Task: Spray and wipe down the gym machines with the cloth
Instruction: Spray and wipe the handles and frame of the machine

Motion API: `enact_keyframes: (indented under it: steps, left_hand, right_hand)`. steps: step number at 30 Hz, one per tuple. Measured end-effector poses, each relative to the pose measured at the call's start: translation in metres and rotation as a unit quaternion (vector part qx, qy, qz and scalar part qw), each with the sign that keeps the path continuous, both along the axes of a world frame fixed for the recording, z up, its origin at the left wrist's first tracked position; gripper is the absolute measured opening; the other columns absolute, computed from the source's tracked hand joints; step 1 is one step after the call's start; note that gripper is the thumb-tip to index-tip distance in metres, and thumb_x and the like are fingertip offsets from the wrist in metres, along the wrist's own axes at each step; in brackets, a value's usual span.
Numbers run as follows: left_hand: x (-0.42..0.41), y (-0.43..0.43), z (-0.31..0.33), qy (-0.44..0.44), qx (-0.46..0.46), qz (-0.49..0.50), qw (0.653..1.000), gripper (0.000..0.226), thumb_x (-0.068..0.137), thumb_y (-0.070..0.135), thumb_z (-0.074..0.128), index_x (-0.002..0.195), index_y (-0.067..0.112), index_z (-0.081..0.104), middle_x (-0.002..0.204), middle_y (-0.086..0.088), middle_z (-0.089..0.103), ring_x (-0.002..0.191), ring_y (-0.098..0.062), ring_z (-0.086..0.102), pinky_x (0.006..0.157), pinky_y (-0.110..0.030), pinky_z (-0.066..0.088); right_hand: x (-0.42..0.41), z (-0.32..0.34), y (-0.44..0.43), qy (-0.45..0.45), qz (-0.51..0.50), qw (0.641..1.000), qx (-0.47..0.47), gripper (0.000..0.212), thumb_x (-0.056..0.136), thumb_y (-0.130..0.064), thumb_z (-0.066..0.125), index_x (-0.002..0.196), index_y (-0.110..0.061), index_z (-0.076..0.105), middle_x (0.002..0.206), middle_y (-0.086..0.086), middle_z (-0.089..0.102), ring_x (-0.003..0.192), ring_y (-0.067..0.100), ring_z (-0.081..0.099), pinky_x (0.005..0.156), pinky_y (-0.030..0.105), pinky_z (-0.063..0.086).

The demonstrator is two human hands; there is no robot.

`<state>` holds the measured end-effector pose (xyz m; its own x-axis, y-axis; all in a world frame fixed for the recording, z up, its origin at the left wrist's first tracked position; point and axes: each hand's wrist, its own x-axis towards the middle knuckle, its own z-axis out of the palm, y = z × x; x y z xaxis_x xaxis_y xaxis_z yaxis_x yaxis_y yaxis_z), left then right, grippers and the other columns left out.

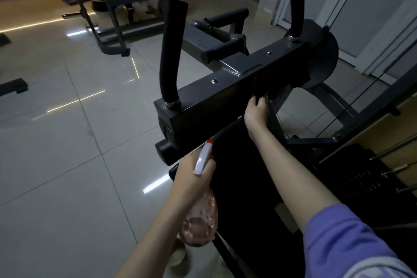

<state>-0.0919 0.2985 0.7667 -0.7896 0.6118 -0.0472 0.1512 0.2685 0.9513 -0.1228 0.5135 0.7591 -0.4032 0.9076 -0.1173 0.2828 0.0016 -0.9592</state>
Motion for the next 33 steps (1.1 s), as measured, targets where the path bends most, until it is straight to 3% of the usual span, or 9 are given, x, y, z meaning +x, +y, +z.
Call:
enact_keyframes:
  steps: [2,7,9,12,16,20,24,27,33]
  left_hand:
    - [0.000,-0.013,0.001,0.035,-0.017,0.003,0.999,0.023,0.090,0.004,0.050,0.069,0.008,0.041,0.057,0.005,0.040,0.050,-0.004,0.035,0.047,-0.016,0.028]
    - [-0.006,-0.043,-0.004,0.036,-0.028,0.027,0.999,0.020,0.088,0.017,0.049,0.076,0.001,0.050,0.068,-0.019,0.055,0.056,-0.018,0.045,0.049,-0.023,0.032]
    - [-0.008,-0.050,-0.004,0.043,-0.040,0.034,0.998,0.020,0.089,0.016,0.049,0.074,0.003,0.047,0.064,-0.013,0.050,0.055,-0.016,0.042,0.050,-0.025,0.032]
    - [-0.009,-0.058,-0.003,0.052,-0.038,0.032,0.997,0.019,0.090,0.007,0.051,0.073,0.001,0.044,0.060,-0.005,0.041,0.048,-0.006,0.031,0.045,-0.016,0.027]
    - [-0.011,-0.067,-0.003,0.071,-0.040,0.024,0.996,0.018,0.089,0.006,0.051,0.072,0.002,0.045,0.060,-0.004,0.041,0.047,-0.006,0.032,0.044,-0.015,0.029]
    - [-0.018,-0.079,-0.001,0.068,-0.045,0.033,0.996,0.019,0.091,0.007,0.050,0.073,0.006,0.045,0.061,-0.004,0.043,0.052,-0.010,0.034,0.046,-0.015,0.031]
    - [-0.026,-0.092,-0.004,0.093,-0.062,0.041,0.993,0.018,0.090,0.007,0.050,0.073,0.002,0.046,0.062,-0.007,0.044,0.053,-0.011,0.034,0.049,-0.017,0.033]
    - [-0.032,-0.097,-0.008,0.101,-0.070,0.038,0.992,0.019,0.090,0.013,0.047,0.077,-0.002,0.047,0.065,-0.014,0.049,0.054,-0.009,0.035,0.052,-0.019,0.034]
    - [-0.035,-0.095,-0.009,0.086,-0.049,0.033,0.995,0.018,0.085,0.005,0.048,0.071,0.005,0.037,0.059,0.002,0.034,0.051,-0.007,0.029,0.048,-0.016,0.029]
  right_hand:
    - [-0.002,0.001,-0.010,-0.004,-0.009,1.000,-0.004,0.042,0.102,-0.020,0.033,0.141,-0.005,0.037,0.143,0.012,0.041,0.130,0.024,0.041,0.084,0.011,0.027]
    - [-0.002,-0.004,-0.035,0.004,-0.017,1.000,-0.024,0.042,0.100,-0.019,0.035,0.138,-0.003,0.040,0.140,0.014,0.045,0.127,0.027,0.044,0.102,0.026,0.032]
    - [-0.002,-0.005,-0.050,-0.003,-0.019,0.999,-0.035,0.041,0.100,-0.019,0.035,0.137,-0.003,0.040,0.139,0.015,0.045,0.126,0.027,0.045,0.102,0.028,0.033]
    - [-0.001,-0.011,-0.078,-0.008,-0.014,1.000,-0.021,0.041,0.098,-0.015,0.036,0.136,-0.003,0.042,0.138,0.015,0.046,0.127,0.029,0.044,0.105,0.029,0.033]
    - [0.006,-0.019,-0.109,-0.009,-0.001,1.000,0.007,0.043,0.097,-0.013,0.039,0.140,-0.007,0.038,0.140,0.011,0.045,0.128,0.025,0.045,0.097,0.021,0.032]
    - [-0.004,-0.005,-0.081,0.032,-0.068,0.997,-0.015,0.060,0.097,-0.018,0.042,0.150,-0.010,0.015,0.151,0.012,0.029,0.136,0.024,0.034,0.108,0.025,0.028]
    - [-0.025,-0.001,-0.075,0.075,-0.137,0.983,-0.094,0.047,0.099,-0.020,0.036,0.143,-0.004,0.032,0.143,0.014,0.041,0.130,0.027,0.042,0.101,0.024,0.031]
    - [-0.027,-0.012,-0.113,0.081,-0.143,0.985,-0.053,0.046,0.097,-0.015,0.037,0.142,-0.006,0.036,0.141,0.013,0.045,0.129,0.025,0.044,0.107,0.025,0.032]
    - [-0.016,-0.027,-0.195,0.106,-0.077,0.991,0.021,0.052,0.098,-0.008,0.040,0.148,-0.009,0.023,0.152,0.012,0.029,0.136,0.022,0.034,0.099,0.010,0.025]
